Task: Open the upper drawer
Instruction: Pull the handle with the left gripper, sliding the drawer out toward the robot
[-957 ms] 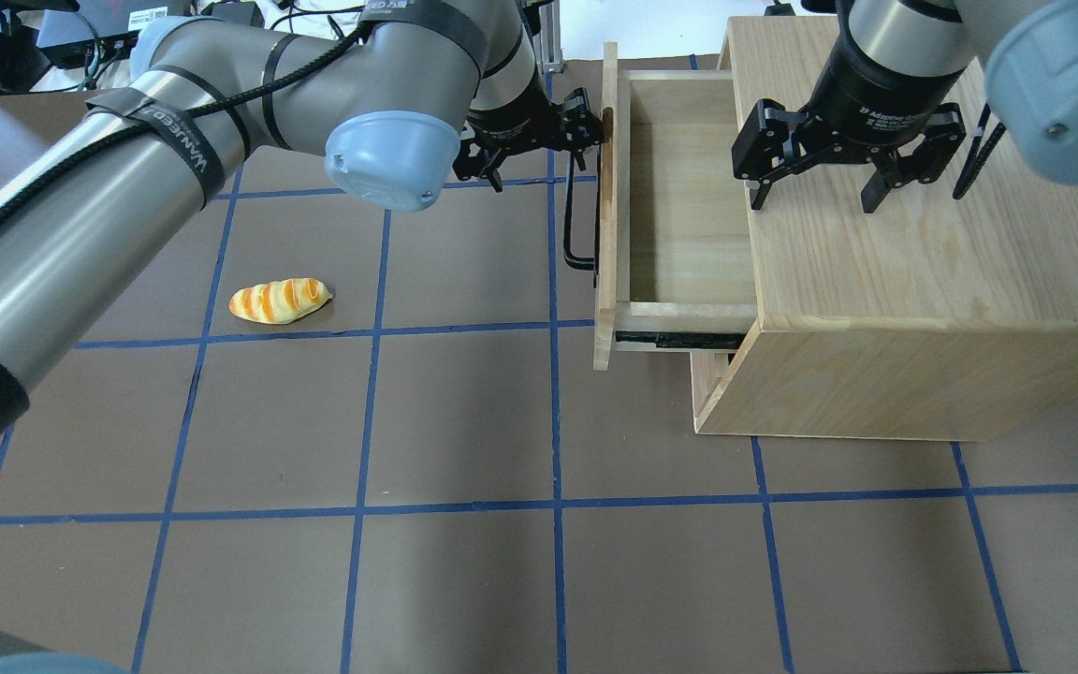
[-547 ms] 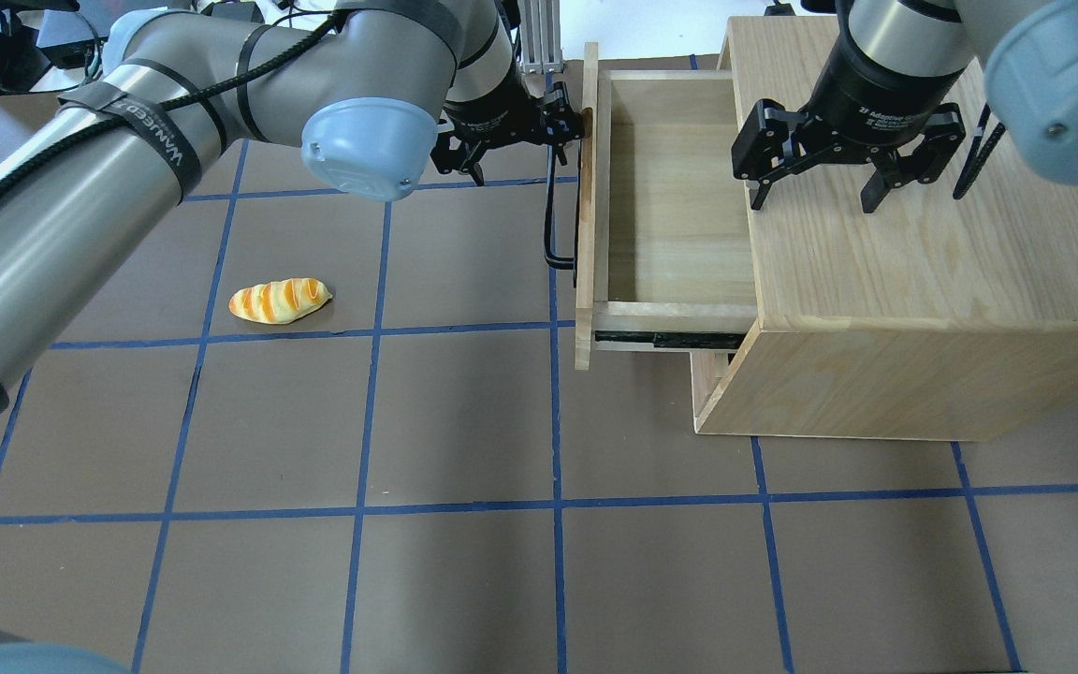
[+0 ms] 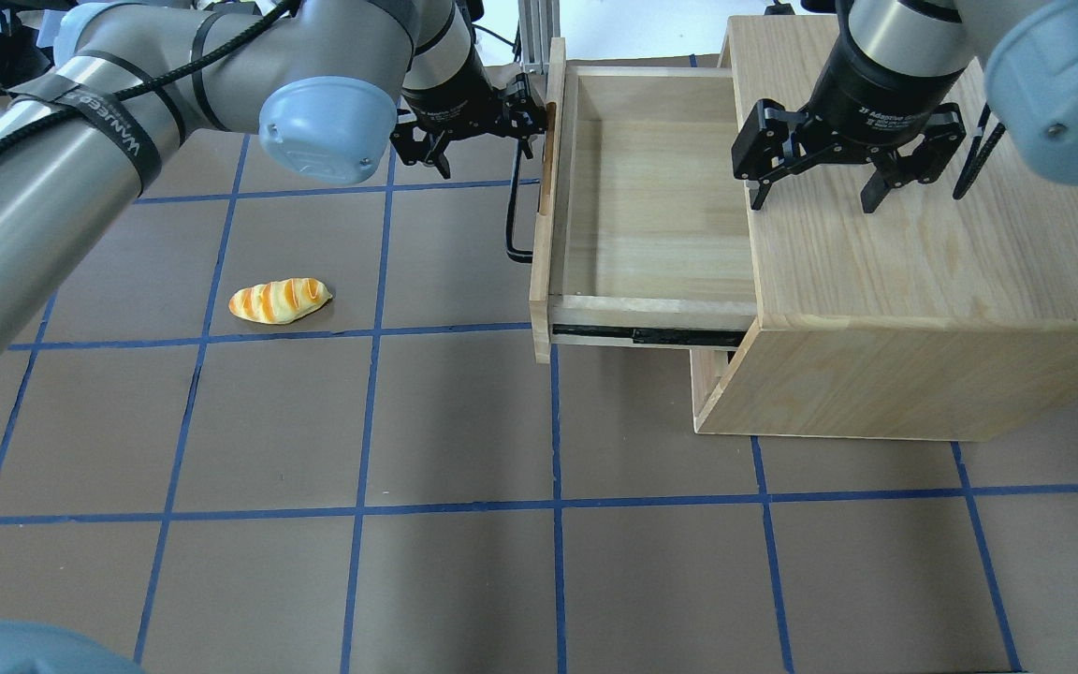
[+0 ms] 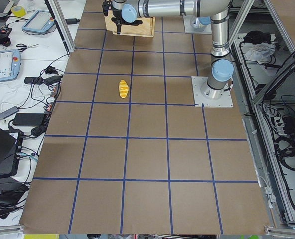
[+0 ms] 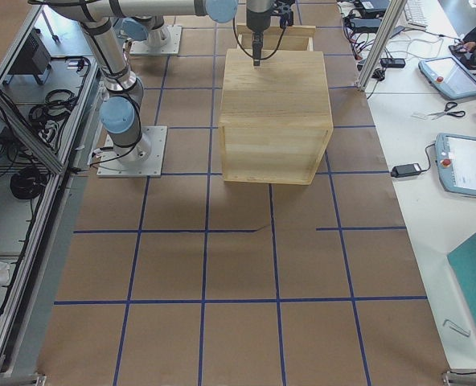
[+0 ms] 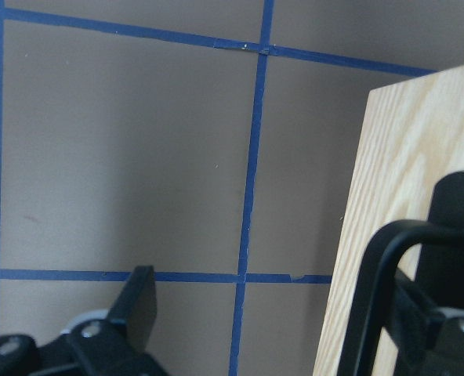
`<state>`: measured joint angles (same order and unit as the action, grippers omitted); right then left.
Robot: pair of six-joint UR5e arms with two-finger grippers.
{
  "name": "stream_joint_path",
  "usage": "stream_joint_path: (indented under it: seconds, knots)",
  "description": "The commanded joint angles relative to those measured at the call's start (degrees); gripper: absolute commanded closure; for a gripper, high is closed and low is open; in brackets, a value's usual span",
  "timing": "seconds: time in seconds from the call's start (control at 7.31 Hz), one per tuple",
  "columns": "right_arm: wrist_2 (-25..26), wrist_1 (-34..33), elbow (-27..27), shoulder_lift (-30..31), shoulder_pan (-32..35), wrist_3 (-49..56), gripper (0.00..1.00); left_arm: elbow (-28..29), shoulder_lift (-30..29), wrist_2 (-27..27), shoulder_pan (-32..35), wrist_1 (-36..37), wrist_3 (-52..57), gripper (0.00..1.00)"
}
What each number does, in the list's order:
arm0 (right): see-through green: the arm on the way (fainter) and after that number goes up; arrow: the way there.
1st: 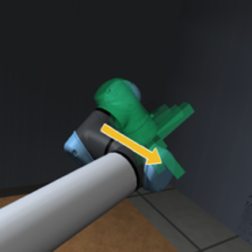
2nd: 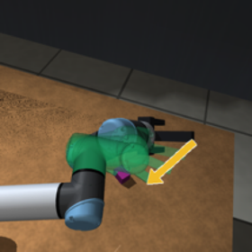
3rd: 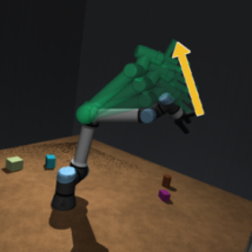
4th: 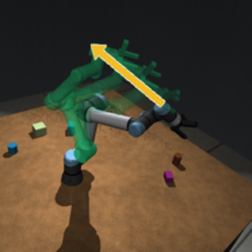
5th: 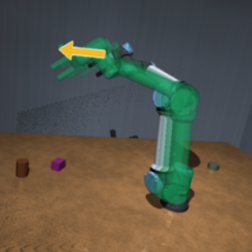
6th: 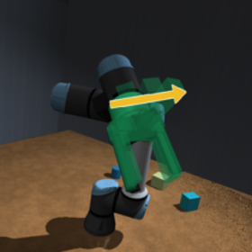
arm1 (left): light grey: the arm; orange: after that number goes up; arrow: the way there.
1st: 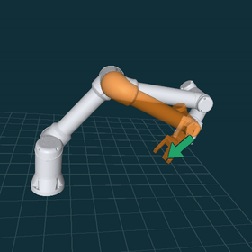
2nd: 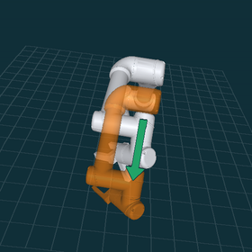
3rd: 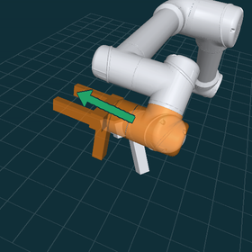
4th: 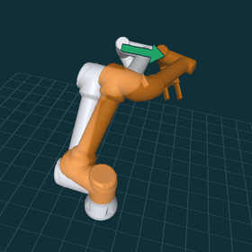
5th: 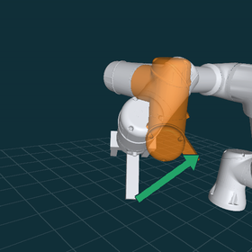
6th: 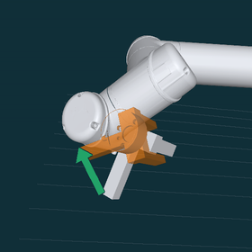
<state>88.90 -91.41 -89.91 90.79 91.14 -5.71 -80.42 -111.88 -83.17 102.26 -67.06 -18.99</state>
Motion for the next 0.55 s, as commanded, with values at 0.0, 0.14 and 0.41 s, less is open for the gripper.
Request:
stream_joint_path:
  seconds: [0.0,0.14,0.41]
  knots:
    - [0.04,0.00,0.00,0.00,0.00,0.00,0.00,0.00,0.08,-0.24,-0.83,-0.43,0.71,0.00]
    - [0.04,0.00,0.00,0.00,0.00,0.00,0.00,0.00,0.08,-0.24,-0.92,-0.78,1.06,0.00]
    - [0.04,0.00,0.00,0.00,0.00,0.00,0.00,0.00,0.26,-0.33,-1.62,-0.79,1.24,0.00]
